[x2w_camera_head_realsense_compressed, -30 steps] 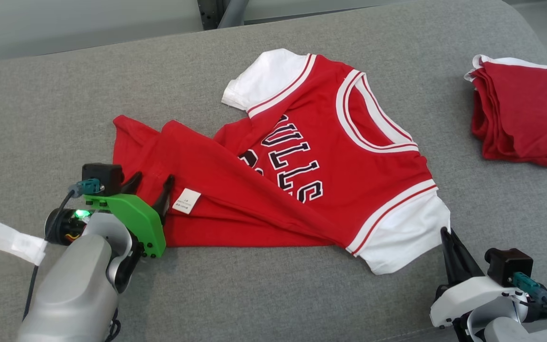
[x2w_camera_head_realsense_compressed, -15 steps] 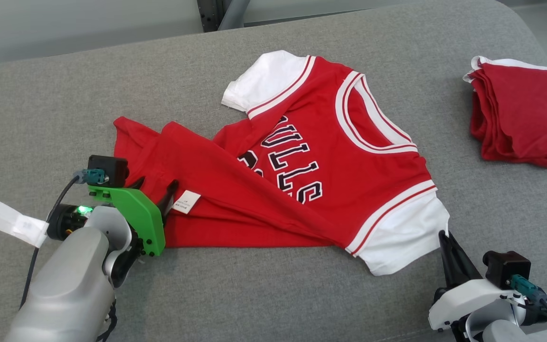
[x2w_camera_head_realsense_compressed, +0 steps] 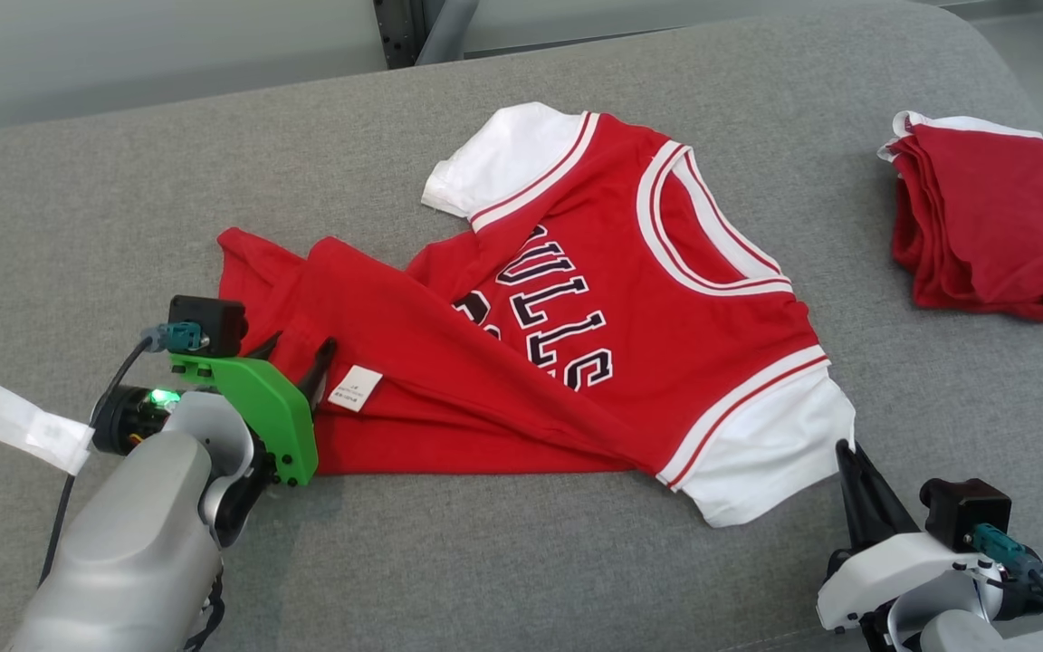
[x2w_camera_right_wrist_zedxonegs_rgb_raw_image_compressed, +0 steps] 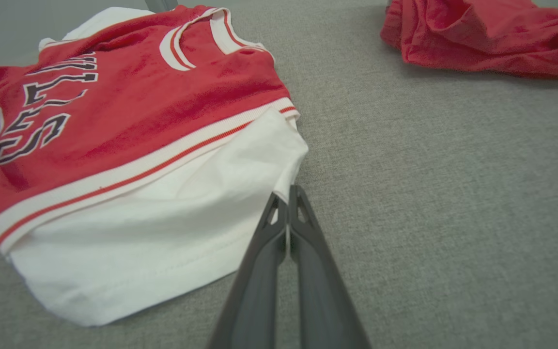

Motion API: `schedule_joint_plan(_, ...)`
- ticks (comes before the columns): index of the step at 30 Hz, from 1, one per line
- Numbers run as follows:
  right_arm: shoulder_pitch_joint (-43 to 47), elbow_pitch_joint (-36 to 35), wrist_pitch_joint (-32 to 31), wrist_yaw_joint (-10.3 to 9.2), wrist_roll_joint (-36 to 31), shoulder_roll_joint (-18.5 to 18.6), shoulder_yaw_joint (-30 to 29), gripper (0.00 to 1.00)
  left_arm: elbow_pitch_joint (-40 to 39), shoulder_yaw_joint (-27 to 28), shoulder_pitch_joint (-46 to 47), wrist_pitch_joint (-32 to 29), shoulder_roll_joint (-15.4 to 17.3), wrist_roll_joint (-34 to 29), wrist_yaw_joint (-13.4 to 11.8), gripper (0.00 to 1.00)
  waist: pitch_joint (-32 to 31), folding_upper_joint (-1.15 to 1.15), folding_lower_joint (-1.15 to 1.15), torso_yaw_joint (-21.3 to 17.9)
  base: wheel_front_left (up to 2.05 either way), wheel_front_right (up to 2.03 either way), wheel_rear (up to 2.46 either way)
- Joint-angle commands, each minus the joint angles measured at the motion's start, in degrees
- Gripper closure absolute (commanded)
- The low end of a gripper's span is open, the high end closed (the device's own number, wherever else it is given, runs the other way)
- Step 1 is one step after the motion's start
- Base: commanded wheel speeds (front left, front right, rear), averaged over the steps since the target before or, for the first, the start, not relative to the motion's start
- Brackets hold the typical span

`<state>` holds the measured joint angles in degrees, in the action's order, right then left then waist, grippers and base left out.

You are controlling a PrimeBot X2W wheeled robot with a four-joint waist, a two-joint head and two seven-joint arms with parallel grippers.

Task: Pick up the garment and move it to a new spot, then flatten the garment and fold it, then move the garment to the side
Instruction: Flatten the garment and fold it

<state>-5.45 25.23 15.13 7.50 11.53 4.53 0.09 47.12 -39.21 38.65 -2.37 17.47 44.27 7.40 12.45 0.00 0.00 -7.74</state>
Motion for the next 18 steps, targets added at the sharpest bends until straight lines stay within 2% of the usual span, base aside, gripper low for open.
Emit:
schedule_joint_plan(1, 0.35, -0.01, -0.02, -0.03, 0.42, 0.28, 0.11, 1.00, 0.23, -0.41, 1.15, 0.58, 0.50, 0.57, 0.15, 0.20, -0.06, 0.00, 0.00, 0.01, 0.00, 0.00, 0.00)
schedule_joint_plan(2, 0.36, -0.03, -0.02, -0.03, 0.36, 0.22, 0.17, 1.00, 0.14, -0.50, 1.25, 0.88, 0.56, 0.61, 0.15, 0.23, -0.08, 0.00, 0.00, -0.01, 0.00, 0.00, 0.00)
schedule_joint_plan(6, 0.34, 0.07, -0.02, -0.03, 0.53, 0.33, 0.32, 1.00, 0.74, -1.09, 1.33, 0.78, 0.46, 1.19, 0.15, 0.61, -0.14, 0.00, 0.00, 0.00, 0.00, 0.00, 0.00)
schedule_joint_plan(8, 0.22, 0.10, -0.02, -0.03, 0.65, 0.45, 0.38, 1.00, 0.89, -1.39, 1.46, 0.77, 0.34, 1.02, 0.15, 0.76, -0.03, 0.00, 0.00, -0.03, 0.00, 0.00, 0.00)
schedule_joint_plan(10, 0.09, 0.01, -0.02, -0.03, 0.58, 0.52, 0.38, 1.00, 1.11, -1.67, 1.70, 1.29, 0.30, 1.01, 0.15, 1.00, 0.10, 0.00, 0.00, -0.04, 0.00, 0.00, 0.00)
schedule_joint_plan(13, -0.26, -0.64, -0.02, -0.03, 0.73, 0.49, 0.01, 1.00, 1.31, -1.73, 2.12, 3.37, 0.18, 0.68, 0.15, 1.00, 0.11, 0.00, 0.00, 0.07, 0.00, 0.00, 0.00)
schedule_joint_plan(18, -1.82, -6.10, -0.01, -0.03, 2.88, 0.19, -0.87, 1.00, 1.16, -0.73, 1.98, 8.30, 0.31, 0.90, -0.17, 1.00, -2.48, 0.00, 0.00, 1.13, 0.00, 0.00, 0.00)
